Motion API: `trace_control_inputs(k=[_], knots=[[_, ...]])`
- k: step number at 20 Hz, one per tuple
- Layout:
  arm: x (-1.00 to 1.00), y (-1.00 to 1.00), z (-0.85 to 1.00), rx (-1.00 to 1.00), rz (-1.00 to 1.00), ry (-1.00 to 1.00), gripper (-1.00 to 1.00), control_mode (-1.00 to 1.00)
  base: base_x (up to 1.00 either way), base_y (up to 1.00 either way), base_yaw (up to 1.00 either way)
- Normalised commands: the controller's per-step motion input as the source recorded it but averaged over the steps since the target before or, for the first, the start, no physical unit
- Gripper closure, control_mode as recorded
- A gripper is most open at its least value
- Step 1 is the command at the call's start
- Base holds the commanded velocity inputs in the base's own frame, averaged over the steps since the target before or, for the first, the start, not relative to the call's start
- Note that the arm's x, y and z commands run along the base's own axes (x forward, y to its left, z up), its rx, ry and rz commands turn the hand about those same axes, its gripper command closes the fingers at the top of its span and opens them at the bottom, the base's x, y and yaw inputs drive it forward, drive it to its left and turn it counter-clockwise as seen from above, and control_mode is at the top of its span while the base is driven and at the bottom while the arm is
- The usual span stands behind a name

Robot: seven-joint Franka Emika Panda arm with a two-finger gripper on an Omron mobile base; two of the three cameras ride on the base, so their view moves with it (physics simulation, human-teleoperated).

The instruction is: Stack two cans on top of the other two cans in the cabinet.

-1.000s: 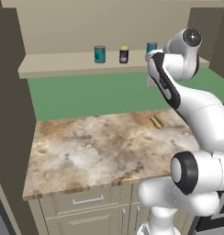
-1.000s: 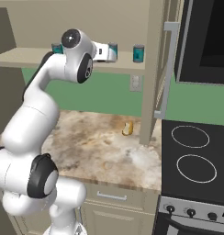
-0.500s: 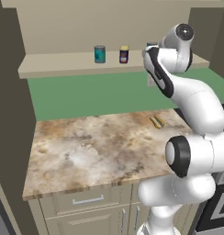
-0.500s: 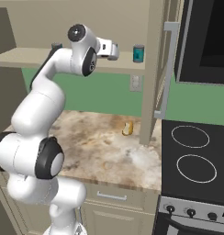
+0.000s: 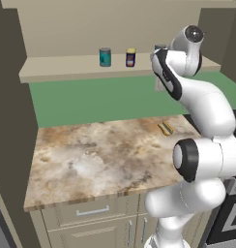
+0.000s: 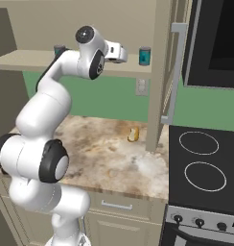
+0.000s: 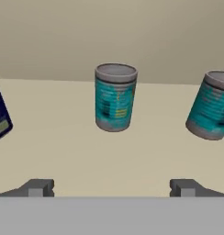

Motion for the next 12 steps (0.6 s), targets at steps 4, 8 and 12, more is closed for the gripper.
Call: trace_control_inputs(k=[4,8,12], knots=[[0.26,0.00,-0.04,0.00,0.00,0.00,-1.00,-1.00,0.00,0.00,0.00],[0.31,0.00,-0.03,0.00,0.00,0.00,-1.00,-1.00,0.00,0.00,0.00],[0.24,0.00,-0.03,0.00,0.00,0.00,-1.00,-1.00,0.00,0.00,0.00]])
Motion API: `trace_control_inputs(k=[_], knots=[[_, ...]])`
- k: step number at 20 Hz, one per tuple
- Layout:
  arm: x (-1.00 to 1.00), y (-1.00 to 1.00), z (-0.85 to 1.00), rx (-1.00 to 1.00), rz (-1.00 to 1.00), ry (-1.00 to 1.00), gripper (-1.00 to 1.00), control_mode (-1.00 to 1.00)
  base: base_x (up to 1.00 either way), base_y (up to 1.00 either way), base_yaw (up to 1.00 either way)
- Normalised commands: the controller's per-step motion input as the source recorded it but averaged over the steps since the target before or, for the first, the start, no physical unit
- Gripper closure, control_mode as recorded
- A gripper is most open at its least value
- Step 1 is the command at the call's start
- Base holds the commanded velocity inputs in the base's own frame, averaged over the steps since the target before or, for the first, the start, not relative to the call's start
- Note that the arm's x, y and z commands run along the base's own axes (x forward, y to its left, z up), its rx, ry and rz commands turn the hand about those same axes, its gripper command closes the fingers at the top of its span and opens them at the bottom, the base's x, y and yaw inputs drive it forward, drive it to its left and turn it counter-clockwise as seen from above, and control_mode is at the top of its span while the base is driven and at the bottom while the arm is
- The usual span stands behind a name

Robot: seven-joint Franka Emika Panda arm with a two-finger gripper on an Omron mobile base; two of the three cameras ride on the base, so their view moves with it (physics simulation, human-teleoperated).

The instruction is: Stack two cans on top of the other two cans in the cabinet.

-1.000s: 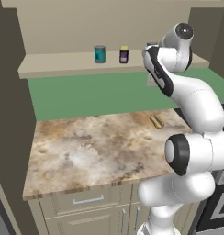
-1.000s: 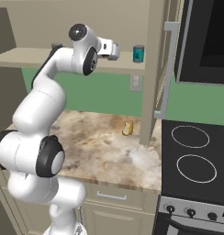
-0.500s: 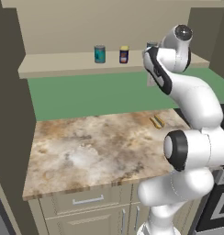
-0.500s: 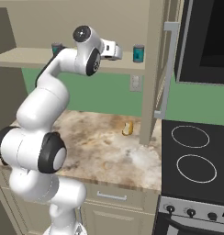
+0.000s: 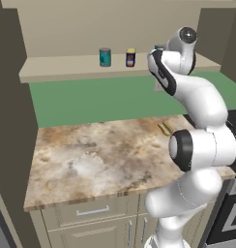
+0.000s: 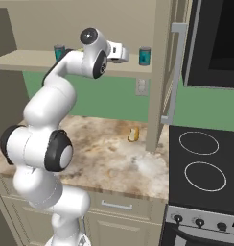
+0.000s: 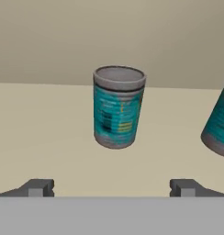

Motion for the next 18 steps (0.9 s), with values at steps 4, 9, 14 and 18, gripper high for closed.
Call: trace_control_inputs(k=[4,9,14,18], knots=[[0.21,0.00,-0.01,0.00,0.00,0.00,-1.00,-1.00,0.00,0.00,0.00],[0.12,-0.02,0.00,0.00,0.00,0.01,-1.00,-1.00,0.00,0.00,0.00],[0.21,0.00,-0.01,0.00,0.00,0.00,-1.00,-1.00,0.00,0.00,0.00],[0.21,0.00,-0.03,0.00,0.00,0.00,-1.00,-1.00,0.00,0.00,0.00]])
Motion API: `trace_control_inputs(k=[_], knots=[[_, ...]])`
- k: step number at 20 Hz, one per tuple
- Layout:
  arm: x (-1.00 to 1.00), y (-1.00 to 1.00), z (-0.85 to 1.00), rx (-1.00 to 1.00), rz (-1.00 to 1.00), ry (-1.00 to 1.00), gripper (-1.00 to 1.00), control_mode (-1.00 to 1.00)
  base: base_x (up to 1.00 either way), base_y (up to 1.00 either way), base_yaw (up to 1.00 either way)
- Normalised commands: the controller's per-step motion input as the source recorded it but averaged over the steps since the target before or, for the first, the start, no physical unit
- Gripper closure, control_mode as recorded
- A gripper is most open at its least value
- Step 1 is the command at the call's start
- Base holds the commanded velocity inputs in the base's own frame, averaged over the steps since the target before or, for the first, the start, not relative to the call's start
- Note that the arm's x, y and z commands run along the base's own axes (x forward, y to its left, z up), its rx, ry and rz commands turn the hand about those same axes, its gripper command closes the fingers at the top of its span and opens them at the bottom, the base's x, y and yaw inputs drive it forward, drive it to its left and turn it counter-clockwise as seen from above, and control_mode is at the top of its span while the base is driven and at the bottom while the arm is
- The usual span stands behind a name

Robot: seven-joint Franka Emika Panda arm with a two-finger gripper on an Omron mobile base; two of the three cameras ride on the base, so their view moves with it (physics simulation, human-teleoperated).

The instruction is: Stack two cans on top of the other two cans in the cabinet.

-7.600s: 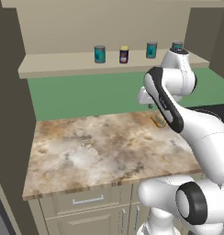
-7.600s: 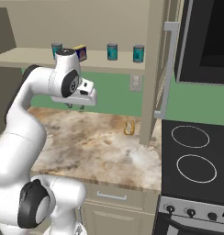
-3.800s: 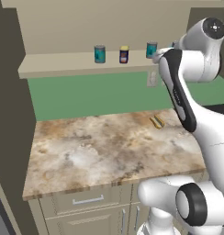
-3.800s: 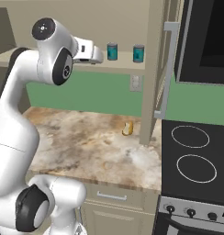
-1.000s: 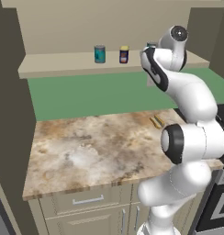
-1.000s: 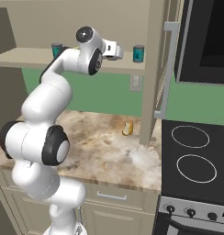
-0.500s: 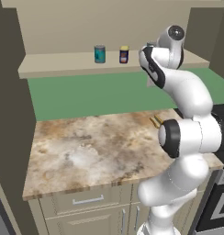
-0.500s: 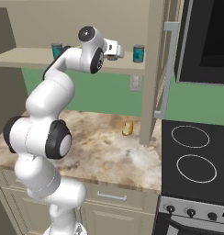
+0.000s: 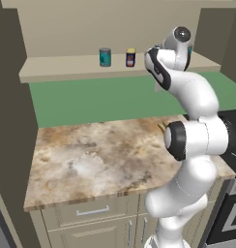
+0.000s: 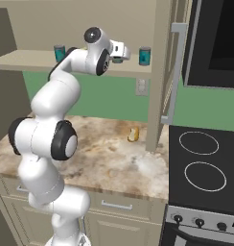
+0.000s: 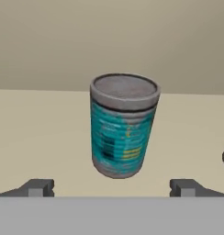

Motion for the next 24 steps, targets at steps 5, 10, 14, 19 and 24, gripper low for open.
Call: trace_control_inputs(k=[5,10,14,19,24], knots=[[0.19,-0.02,-0.07,0.02,0.00,0.00,-1.00,-1.00,0.00,0.00,0.00],[0.16,-0.06,-0.06,0.01,0.00,0.00,-1.00,-1.00,0.00,0.00,0.00],[0.16,-0.09,-0.08,0.01,0.00,0.00,-1.00,-1.00,0.00,0.00,0.00],[0.15,-0.03,-0.04,0.00,0.00,0.00,-1.00,-1.00,0.00,0.00,0.00],[0.16,0.00,-0.01,0.00,0.00,0.00,-1.00,-1.00,0.00,0.00,0.00]])
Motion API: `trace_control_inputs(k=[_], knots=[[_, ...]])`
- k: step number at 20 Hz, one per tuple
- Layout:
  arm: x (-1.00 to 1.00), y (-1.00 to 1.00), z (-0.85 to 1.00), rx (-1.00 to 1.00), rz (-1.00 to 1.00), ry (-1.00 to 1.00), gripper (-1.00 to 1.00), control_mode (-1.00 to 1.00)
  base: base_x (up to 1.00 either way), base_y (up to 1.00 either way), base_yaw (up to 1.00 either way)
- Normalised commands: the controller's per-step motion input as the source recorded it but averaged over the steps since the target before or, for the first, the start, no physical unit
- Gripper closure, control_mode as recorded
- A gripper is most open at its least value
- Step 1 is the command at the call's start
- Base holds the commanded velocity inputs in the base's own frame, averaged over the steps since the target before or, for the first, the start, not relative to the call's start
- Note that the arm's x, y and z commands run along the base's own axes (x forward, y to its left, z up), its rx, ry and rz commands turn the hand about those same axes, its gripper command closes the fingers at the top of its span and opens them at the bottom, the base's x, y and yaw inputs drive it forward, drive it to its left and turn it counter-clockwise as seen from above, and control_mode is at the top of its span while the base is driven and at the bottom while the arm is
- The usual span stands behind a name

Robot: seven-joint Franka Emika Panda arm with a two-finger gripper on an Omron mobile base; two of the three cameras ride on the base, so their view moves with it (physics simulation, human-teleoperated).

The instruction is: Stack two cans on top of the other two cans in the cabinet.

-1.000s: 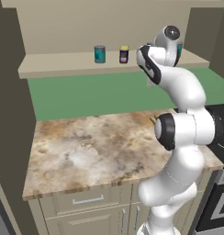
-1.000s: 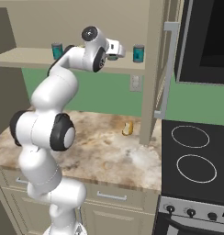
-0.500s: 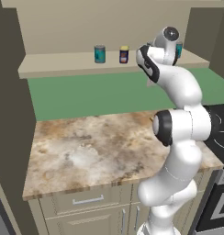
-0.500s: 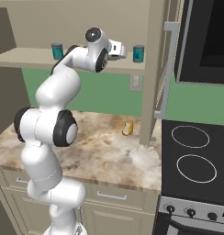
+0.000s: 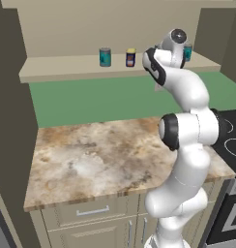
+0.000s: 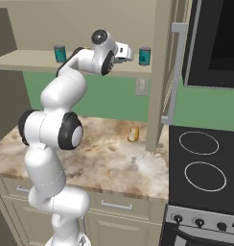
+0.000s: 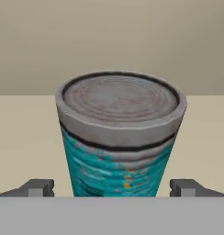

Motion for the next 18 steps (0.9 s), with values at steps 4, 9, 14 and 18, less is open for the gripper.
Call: trace_control_inputs(k=[4,9,14,18], knots=[[0.12,0.00,0.00,0.00,0.00,0.00,-1.00,-1.00,0.00,0.00,0.00],[0.09,0.00,0.00,0.00,0.00,0.00,-1.00,-1.00,0.00,0.00,0.00],[0.01,0.00,-0.07,0.00,0.00,0.00,1.00,-1.00,0.00,0.00,0.00],[0.00,0.00,-0.08,0.01,0.00,0.00,1.00,-1.00,0.00,0.00,0.00]])
